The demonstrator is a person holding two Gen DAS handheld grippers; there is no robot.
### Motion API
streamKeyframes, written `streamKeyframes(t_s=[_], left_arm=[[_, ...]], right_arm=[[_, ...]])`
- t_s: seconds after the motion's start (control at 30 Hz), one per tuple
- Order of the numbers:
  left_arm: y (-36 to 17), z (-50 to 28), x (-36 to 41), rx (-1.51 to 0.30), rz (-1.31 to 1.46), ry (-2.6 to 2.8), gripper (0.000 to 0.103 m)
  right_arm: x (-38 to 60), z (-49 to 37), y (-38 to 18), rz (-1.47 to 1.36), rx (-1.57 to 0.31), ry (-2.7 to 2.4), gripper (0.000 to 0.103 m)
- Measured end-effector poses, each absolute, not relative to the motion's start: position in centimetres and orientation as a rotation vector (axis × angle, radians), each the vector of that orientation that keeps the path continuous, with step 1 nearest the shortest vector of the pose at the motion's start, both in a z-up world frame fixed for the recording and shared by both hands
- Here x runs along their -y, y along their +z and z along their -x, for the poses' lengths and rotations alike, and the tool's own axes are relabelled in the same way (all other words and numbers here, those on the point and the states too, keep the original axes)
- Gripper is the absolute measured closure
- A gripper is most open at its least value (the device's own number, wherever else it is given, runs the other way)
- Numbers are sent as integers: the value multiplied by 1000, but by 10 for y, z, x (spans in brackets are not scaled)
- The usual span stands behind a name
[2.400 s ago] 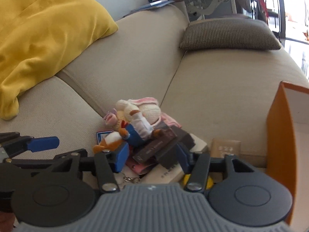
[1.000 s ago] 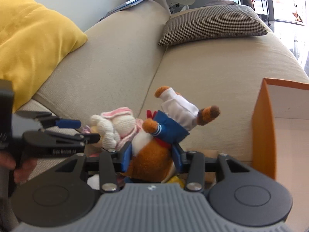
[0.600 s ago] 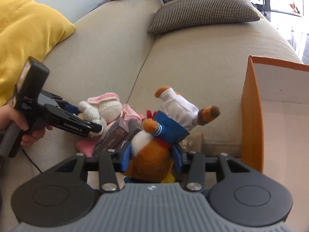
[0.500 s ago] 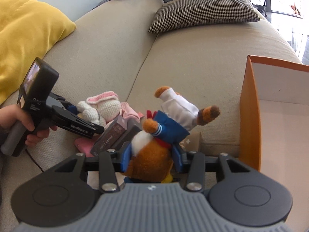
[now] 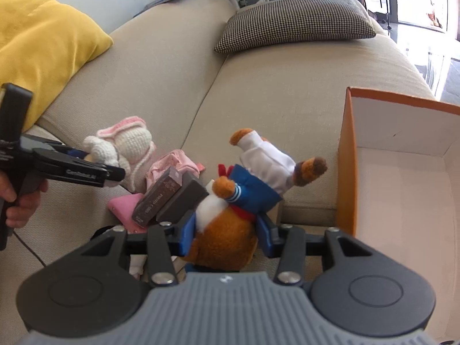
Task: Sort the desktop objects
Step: 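Grasp the crocheted white bunny with the left gripper and lift it, then carry both plushes over the orange shoebox and release them inside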
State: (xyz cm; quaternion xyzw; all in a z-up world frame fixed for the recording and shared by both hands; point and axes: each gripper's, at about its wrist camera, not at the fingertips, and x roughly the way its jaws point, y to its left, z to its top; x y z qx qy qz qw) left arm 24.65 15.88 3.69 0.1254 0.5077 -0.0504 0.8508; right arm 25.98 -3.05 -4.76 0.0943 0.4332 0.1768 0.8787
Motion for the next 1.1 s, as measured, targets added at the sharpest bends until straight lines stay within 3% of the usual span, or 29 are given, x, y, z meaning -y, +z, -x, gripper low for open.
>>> streamKeyframes(t_s=[0.3,0.43,0.83,1.1], left_arm=[[112,-176,-87,-871,-97,-240,29],[116,-175,-28,-817,-53,-292,29],[30,-193,76,-968,24,-378,29],[4,-172,122,-1020,-124,-302,29]], right_arm=[[74,-225,8,-152,-774,365,56],[103,-217,26,-105,-746,285,56],[192,-219,-15,-28,-910,113,56],[217,-230,-59,5,-1043,129,56]])
